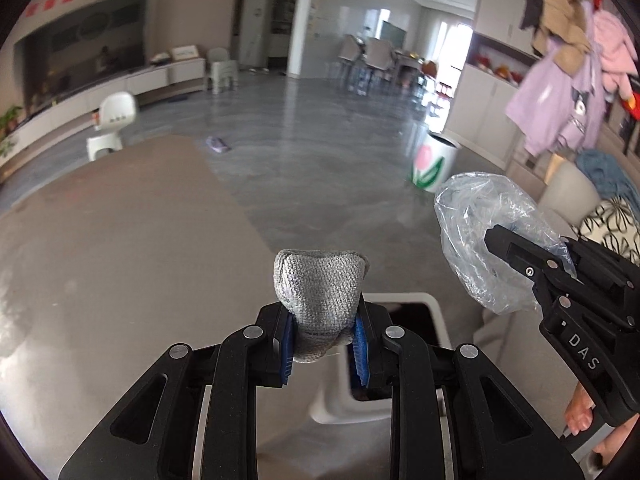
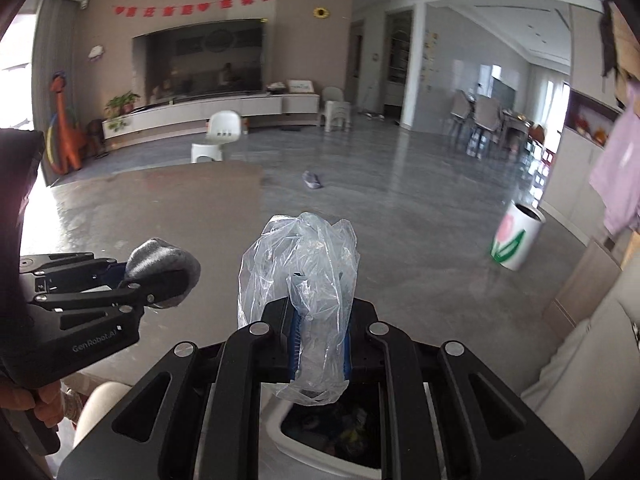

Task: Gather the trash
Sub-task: 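Carry the grey pouch and clear plastic bag over to the white bin, then open the left gripper over the bin to drop the grey pouch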

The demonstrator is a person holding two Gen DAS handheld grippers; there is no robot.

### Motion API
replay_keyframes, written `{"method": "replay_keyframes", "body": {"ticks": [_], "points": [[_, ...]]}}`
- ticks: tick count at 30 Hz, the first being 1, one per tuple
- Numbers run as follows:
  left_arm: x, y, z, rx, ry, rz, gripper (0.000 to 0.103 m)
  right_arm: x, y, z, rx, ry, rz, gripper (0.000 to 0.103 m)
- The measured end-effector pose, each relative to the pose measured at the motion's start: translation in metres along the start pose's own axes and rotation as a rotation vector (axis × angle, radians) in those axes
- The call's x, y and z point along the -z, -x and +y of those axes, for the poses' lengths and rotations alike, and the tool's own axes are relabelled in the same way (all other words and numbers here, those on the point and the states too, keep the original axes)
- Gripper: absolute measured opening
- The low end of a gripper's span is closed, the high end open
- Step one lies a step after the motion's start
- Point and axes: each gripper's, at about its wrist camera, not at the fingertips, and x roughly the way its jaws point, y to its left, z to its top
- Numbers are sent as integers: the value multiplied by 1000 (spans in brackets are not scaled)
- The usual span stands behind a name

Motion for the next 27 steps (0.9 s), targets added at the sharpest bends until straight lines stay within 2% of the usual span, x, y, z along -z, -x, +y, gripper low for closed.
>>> {"method": "replay_keyframes", "body": {"ticks": [9,17,18,20,21,22,27], "points": [[10,-49,-56,77,-92,97,23,37,5,-46,90,-71,35,17],[20,-87,-86,89,-153,174,24,68,-21,-69,82,-123,88,17],[22,-93,-87,95,-152,190,28,71,-25,-70,84,-125,96,17],[27,-112,-88,124,-142,249,59,77,-29,-75,91,-127,107,17],[30,-119,-89,122,-137,271,94,80,-33,-77,92,-132,117,17],[32,-127,-90,101,-135,285,98,84,-38,-80,93,-140,131,17],[39,-154,-94,21,-197,319,98,94,-49,-94,102,-172,161,17]]}}
